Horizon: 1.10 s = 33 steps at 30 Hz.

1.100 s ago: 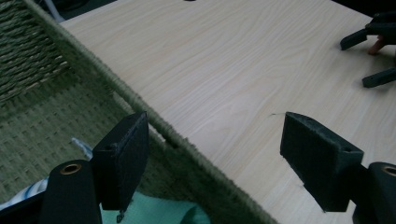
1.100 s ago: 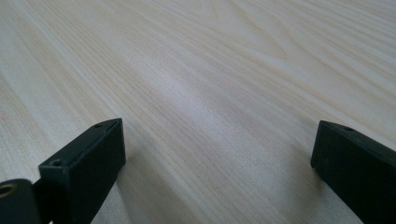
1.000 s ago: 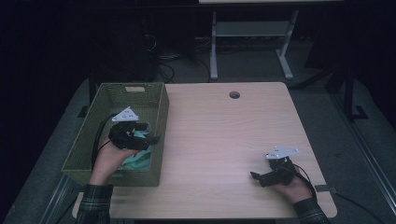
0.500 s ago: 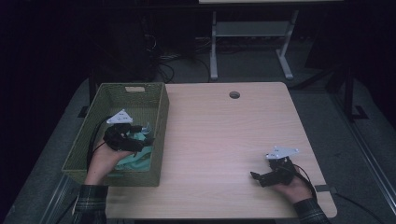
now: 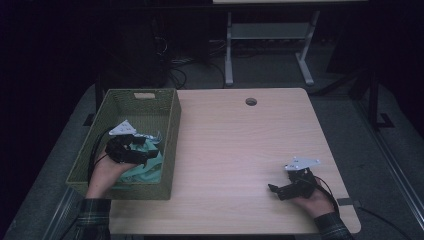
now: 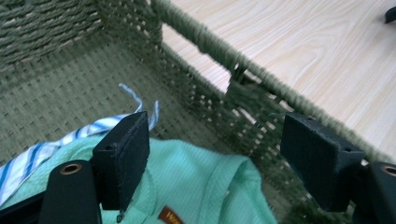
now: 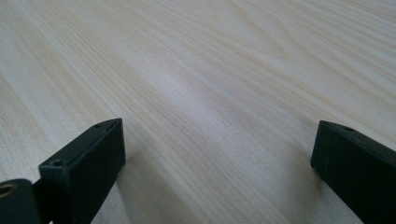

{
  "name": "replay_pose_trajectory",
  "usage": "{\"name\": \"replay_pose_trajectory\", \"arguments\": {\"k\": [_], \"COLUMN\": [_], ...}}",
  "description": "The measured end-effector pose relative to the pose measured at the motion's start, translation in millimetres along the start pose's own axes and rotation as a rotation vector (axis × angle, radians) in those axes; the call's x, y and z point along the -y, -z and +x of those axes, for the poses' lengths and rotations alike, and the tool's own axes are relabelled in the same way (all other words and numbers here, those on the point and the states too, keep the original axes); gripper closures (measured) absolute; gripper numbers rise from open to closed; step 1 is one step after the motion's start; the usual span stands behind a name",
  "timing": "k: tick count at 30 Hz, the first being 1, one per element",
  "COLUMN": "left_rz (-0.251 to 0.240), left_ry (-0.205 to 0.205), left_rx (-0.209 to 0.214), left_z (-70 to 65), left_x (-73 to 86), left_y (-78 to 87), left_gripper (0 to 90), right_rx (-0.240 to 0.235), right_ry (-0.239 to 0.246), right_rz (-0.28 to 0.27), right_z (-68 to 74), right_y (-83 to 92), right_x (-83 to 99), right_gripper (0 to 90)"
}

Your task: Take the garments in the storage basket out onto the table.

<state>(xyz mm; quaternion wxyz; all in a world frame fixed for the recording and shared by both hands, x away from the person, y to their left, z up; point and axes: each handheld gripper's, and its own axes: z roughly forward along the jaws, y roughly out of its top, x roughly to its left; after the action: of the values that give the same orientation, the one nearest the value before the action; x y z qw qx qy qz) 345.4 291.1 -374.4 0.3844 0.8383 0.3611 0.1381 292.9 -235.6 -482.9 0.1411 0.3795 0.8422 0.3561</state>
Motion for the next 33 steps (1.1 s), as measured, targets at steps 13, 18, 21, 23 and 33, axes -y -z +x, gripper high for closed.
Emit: {"name": "replay_pose_trajectory", "arguments": {"k": [13, 18, 21, 23, 33], "left_rz": [0.062, 0.095, 0.126, 0.148, 0.241], "left_ry": [0.002, 0.008, 0.006, 0.004, -0.020], "left_rx": [-0.052, -0.048, -0.039, -0.036, -0.025], "left_z": [16.2, 19.3, 18.7, 18.1, 15.7], "left_x": [10.0, 13.8, 15.1, 15.9, 17.3], "left_y": [-0.2, -5.1, -10.1, -14.0, -25.9], "left_gripper": [23.6, 23.6, 23.6, 23.6, 23.6], "right_rx": [0.000, 0.000, 0.000, 0.000, 0.000], "right_ry": [-0.001, -0.001, 0.000, -0.001, 0.000], "right_rz": [0.000, 0.000, 0.000, 0.000, 0.000], "right_z": [0.0, 0.1, 0.0, 0.1, 0.0], "right_y": [0.0, 0.0, 0.0, 0.0, 0.0], "right_x": [0.0, 0.0, 0.0, 0.0, 0.0], "right_gripper": [2.7, 2.7, 2.7, 2.8, 2.8]}}
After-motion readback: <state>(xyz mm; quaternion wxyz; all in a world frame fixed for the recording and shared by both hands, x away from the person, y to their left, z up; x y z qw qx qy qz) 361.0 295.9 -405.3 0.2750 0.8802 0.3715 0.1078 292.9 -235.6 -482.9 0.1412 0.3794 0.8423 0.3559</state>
